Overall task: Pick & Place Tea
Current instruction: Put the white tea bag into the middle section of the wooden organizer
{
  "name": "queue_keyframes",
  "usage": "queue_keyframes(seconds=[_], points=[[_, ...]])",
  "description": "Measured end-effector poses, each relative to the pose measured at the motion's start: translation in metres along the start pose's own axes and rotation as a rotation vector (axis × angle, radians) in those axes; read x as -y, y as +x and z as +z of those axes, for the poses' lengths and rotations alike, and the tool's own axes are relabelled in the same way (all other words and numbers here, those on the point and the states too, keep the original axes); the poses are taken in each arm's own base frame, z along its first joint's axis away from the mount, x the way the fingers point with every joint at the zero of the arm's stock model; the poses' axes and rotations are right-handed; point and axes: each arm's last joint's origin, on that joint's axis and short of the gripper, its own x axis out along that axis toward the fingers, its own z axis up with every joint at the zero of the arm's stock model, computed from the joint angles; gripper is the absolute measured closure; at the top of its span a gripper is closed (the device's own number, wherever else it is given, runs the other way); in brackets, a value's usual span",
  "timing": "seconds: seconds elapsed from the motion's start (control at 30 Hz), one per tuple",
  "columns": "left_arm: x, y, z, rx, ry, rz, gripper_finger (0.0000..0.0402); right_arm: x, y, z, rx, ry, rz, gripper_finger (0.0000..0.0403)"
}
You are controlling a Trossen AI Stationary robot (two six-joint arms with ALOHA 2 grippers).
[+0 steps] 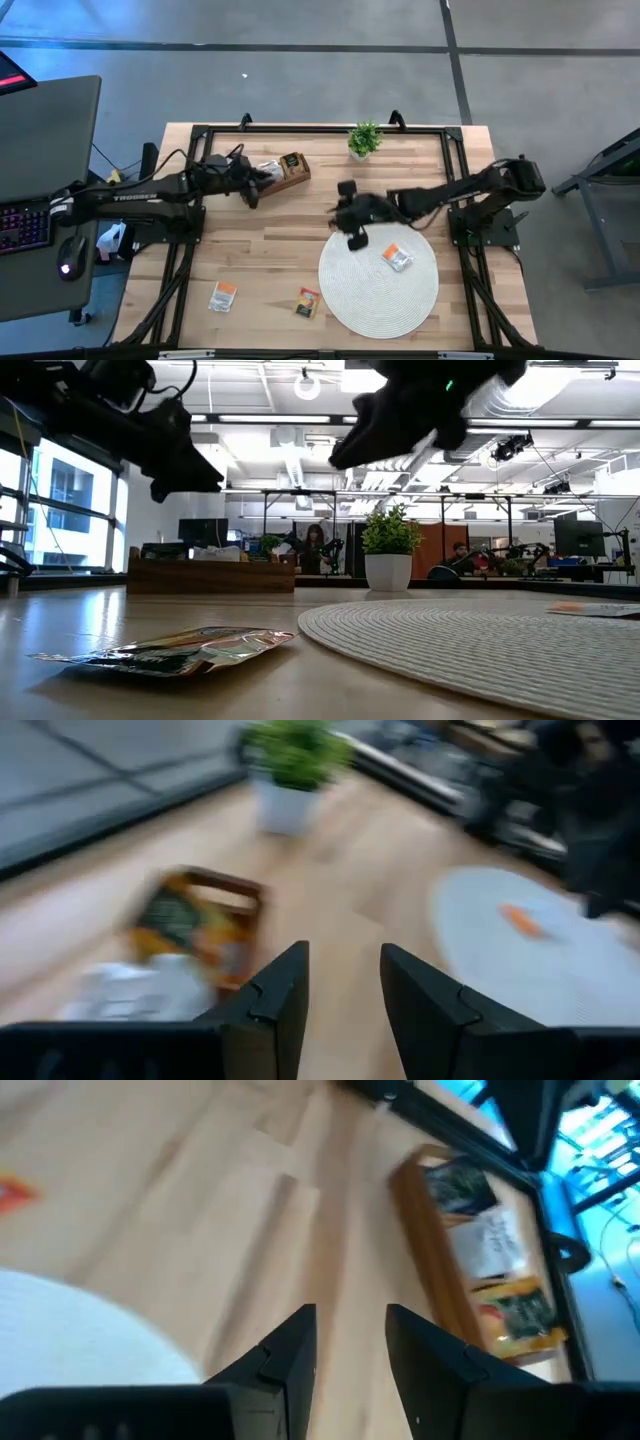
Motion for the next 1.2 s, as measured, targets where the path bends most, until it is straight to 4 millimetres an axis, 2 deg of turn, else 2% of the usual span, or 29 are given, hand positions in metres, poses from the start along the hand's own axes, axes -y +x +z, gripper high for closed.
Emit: queue_keyframes(seconds=[0.1,0.2,0.27,0.37,0.43,0.57,0.67,0.83,1.0,1.2], points=[[0.003,-0.001,0.0,-0.013,0.002,-0.072,0.0277,-0.017,-0.009,0.011,-0.093,0.02,0.055,0.0285],[0.005,-0.001,0.0,-0.01,0.008,-0.068,0.0277,-0.032,-0.02,0.012,-0.228,0.125,0.215,0.0286],[0.007,-0.001,-0.001,-0.011,0.013,-0.068,0.0277,-0.044,-0.028,0.004,-0.358,0.206,0.309,0.0286],[0.011,-0.001,-0.002,-0.017,0.018,-0.084,0.0277,-0.06,-0.046,-0.016,-0.643,0.262,0.366,0.0286],[0.013,-0.001,-0.003,-0.019,0.021,-0.092,0.0277,-0.068,-0.057,-0.027,-0.818,0.359,0.343,0.0286],[0.018,-0.002,-0.005,-0.017,0.01,-0.085,0.0277,-0.08,-0.07,-0.045,-1.036,0.69,0.15,0.0286],[0.019,-0.002,-0.005,-0.006,0.003,-0.055,0.0277,-0.092,-0.074,-0.057,-1.106,0.878,0.023,0.0286],[0.015,-0.002,-0.009,-0.016,-0.008,0.036,0.0277,-0.106,-0.077,-0.074,-1.167,1.045,-0.084,0.0286],[0.015,-0.002,-0.008,-0.011,-0.007,0.038,0.0277,-0.114,-0.077,-0.076,-1.154,1.112,-0.106,0.0286],[0.015,-0.002,-0.008,-0.013,-0.007,0.035,0.0277,-0.112,-0.075,-0.075,-1.163,1.153,-0.095,0.0286]])
